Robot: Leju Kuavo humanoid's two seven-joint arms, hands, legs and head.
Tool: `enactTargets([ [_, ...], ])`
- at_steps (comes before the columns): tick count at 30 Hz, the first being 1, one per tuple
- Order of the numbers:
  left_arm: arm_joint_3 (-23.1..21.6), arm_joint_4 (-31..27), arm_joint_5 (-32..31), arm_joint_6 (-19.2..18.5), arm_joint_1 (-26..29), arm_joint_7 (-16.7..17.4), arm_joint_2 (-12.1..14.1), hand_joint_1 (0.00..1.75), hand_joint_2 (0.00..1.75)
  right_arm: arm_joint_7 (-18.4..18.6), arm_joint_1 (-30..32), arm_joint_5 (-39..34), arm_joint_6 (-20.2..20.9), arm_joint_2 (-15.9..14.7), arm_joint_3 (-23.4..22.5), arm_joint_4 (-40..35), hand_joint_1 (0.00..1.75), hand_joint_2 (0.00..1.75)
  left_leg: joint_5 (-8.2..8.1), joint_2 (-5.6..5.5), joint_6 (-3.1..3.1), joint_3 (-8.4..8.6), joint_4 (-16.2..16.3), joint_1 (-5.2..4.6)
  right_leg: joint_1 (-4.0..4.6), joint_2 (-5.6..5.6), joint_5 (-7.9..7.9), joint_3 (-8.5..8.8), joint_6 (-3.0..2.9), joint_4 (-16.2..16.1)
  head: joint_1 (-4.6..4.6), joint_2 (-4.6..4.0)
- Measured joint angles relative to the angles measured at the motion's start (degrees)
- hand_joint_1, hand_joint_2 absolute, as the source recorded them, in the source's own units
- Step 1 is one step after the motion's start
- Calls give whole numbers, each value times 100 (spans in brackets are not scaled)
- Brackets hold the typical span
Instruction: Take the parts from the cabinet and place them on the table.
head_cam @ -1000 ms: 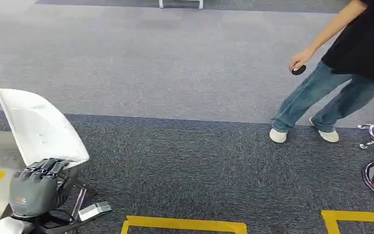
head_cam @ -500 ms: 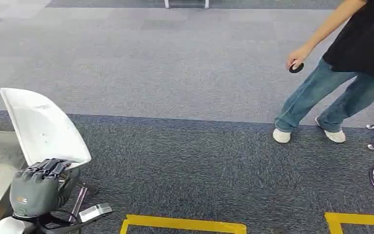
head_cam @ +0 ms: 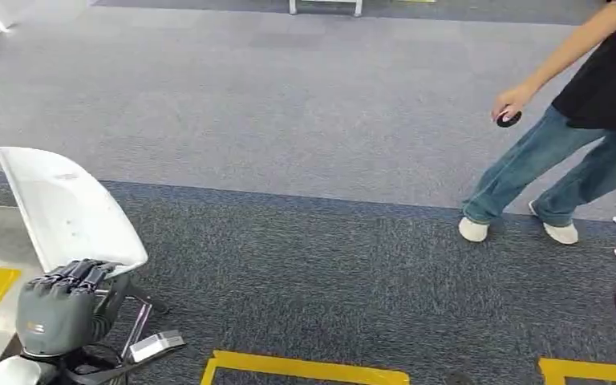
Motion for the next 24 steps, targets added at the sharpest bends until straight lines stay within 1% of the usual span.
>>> enactTargets([
  [1,-2,0,0,0,-1,0,2,175,175,0,-2,2,-2,0,0,0,0,0,-18,-60,-32,0,33,15,-29,63,298,285,19,-580,-2,-2],
  [2,-2,0,0,0,-4,2,2,175,175,0,-1,4,-4,0,0,0,0,0,-44,-118,-74,-10,81,29,-77,281,476,543,47,-1099,2,-2],
  [3,2,0,4,0,-8,4,2,175,175,2,-2,6,-2,13,0,2,0,0,-54,-172,-138,-53,108,12,-90,673,290,617,65,-1194,11,-2],
  [4,2,0,11,0,-28,9,4,175,175,2,1,15,-13,17,-2,0,0,0,-50,-238,-184,-103,158,8,-77,585,334,653,-56,-1205,9,-2],
  [6,-4,-2,9,0,-17,7,11,175,175,24,20,24,-15,17,-2,0,0,0,25,-380,-285,-157,116,52,-30,430,336,623,-136,-1127,13,0],
  [7,-7,0,9,0,1,7,11,175,175,17,27,31,-15,17,0,0,0,0,44,-465,-319,-191,111,58,-26,336,354,625,-186,-1140,13,0],
  [8,-7,0,11,0,8,9,15,175,175,17,15,33,-15,17,-2,-2,0,0,-1,-393,-319,-209,161,78,-58,229,391,626,-265,-1184,4,0],
  [9,-4,0,9,0,-1,9,20,175,175,13,9,35,-17,17,-2,-2,0,0,-163,27,-296,-315,378,15,-30,149,390,623,-318,-1195,-21,0],
  [10,-7,0,9,0,-31,9,24,175,175,11,12,35,-20,17,-2,-2,0,0,-404,254,-280,-496,767,-2,0,44,395,616,-353,-1195,-61,0],
  [11,-7,0,9,0,-49,9,22,175,175,11,34,35,-20,17,-2,0,0,0,-655,358,-271,-705,1269,-6,39,-70,385,610,-368,-1193,-68,0],
  [12,-7,0,9,0,-46,9,22,175,175,11,54,35,-20,17,-2,0,0,0,-854,402,-260,-893,1743,-7,74,-186,378,606,-380,-1191,-66,-2],
  [13,-7,2,11,0,-36,9,24,175,175,20,66,35,-20,15,-4,0,0,0,-921,411,-242,-981,2007,-16,105,-290,371,605,-392,-1188,-68,-2],
  [14,-7,4,13,0,-27,9,24,175,175,28,63,35,-20,15,-9,0,0,0,-843,415,-219,-921,1958,-26,127,-384,365,607,-399,-1186,-66,0],
  [15,-7,4,18,0,-28,9,24,175,175,26,52,37,-20,15,-11,0,0,0,-669,428,-191,-753,1686,-44,144,-466,358,614,-408,-1182,-68,0],
  [16,-7,4,17,0,-28,9,26,175,175,28,39,42,-17,15,-11,0,0,0,-442,479,-153,-493,1238,-70,157,-540,346,631,-410,-1178,-66,0],
  [17,-4,4,17,0,-29,2,31,175,175,26,30,50,-15,15,-11,0,0,0,-211,647,-94,-181,687,-113,167,-610,327,660,-403,-1175,-68,0],
  [18,-2,4,17,0,-39,-2,35,175,175,26,30,61,-13,17,-15,0,0,0,-253,947,-33,-6,364,-176,174,-680,312,678,-390,-1175,-63,-2],
  [19,-2,2,17,0,-51,-17,33,175,175,26,25,76,-7,15,-22,0,0,0,-268,1002,-7,13,252,-225,225,-746,286,664,-352,-1137,-70,0],
  [20,-2,2,17,0,-49,-31,39,175,175,31,21,81,-4,15,-28,0,0,0,-265,943,1,-28,290,-227,222,-823,289,659,-337,-1149,-48,0],
  [21,0,2,17,0,-34,-35,46,175,175,31,14,90,2,17,-31,0,0,0,-265,861,12,-46,292,-239,216,-901,281,673,-316,-1160,-63,0],
  [22,0,2,22,0,-10,-35,46,175,175,28,-3,94,11,17,-28,-2,0,0,-251,788,36,-65,277,-237,218,-973,279,693,-294,-1164,-52,0],
  [23,4,2,24,0,-11,-39,52,175,175,28,-21,96,20,17,-30,-7,0,0,-209,704,90,-35,212,-189,205,-984,222,665,-246,-1154,-68,0],
  [24,6,0,24,0,-14,-50,52,175,175,26,-34,101,26,17,-33,-7,0,0,-195,665,114,-36,206,-184,179,-652,116,613,-215,-1043,-36,0],
])
